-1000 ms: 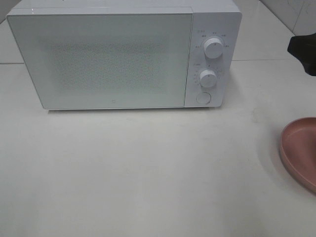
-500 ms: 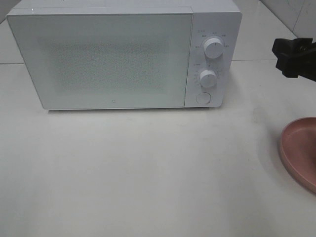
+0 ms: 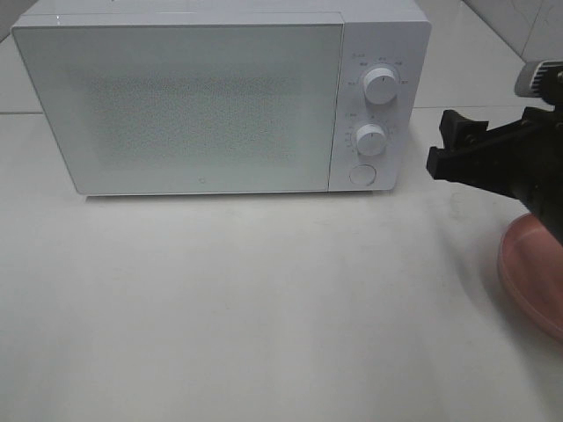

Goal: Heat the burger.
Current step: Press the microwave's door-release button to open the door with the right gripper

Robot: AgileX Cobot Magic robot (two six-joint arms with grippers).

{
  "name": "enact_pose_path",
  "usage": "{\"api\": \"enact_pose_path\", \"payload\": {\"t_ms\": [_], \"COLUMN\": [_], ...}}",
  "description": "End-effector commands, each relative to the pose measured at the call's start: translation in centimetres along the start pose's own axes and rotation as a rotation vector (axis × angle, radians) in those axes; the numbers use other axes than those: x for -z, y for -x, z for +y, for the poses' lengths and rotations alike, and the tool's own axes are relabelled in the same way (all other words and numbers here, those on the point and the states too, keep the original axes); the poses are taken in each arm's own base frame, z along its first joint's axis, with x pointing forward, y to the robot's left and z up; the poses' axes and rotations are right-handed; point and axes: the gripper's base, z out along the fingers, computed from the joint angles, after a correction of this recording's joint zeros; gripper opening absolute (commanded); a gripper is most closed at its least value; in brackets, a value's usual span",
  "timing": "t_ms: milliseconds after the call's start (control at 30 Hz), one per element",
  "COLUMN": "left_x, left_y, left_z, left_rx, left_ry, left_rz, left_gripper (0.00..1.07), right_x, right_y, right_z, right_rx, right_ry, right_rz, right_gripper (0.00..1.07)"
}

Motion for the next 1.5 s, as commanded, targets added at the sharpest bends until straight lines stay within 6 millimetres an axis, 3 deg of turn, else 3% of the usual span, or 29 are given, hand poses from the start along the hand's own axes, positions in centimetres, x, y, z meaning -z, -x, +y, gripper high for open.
{"api": "enact_pose_path", "payload": {"t_ms": [33,233,400,933,1333,1500], "left_x": [0.3,0.3,0.3,0.3,0.3,0.3], "left_y": [0.0,0.0,0.0,0.0,0.0,0.0], "left_z": [0.0,0.0,0.0,0.0,0.0,0.0], "left_rx": [0.000,0.000,0.000,-0.001,-0.001,-0.001], "left_ry": [0.000,0.000,0.000,0.001,0.001,0.001], "left_rz": [-0.031,-0.031,-0.031,-0.031,-0.031,-0.031], "left_gripper": [0.98,0.98,0.98,0.98,0.98,0.98], "right_x": [0.2,0.1,-1.1,-4.4,-5.3,-5.3], "right_y": [-0.7,-1.5,-2.5,-3.2,-4.0,-4.0], "right_z": [1.4,2.6,4.7,7.4,8.2,8.0], "right_rx": [0.042,0.064,0.082,0.079,0.015,-0.101], "right_ry": [-0.006,-0.006,0.010,0.003,0.004,-0.024], "right_rz": [-0.040,-0.047,-0.025,-0.044,-0.028,-0.021], "right_gripper": [0.76,0.76,0.76,0.76,0.76,0.76]}}
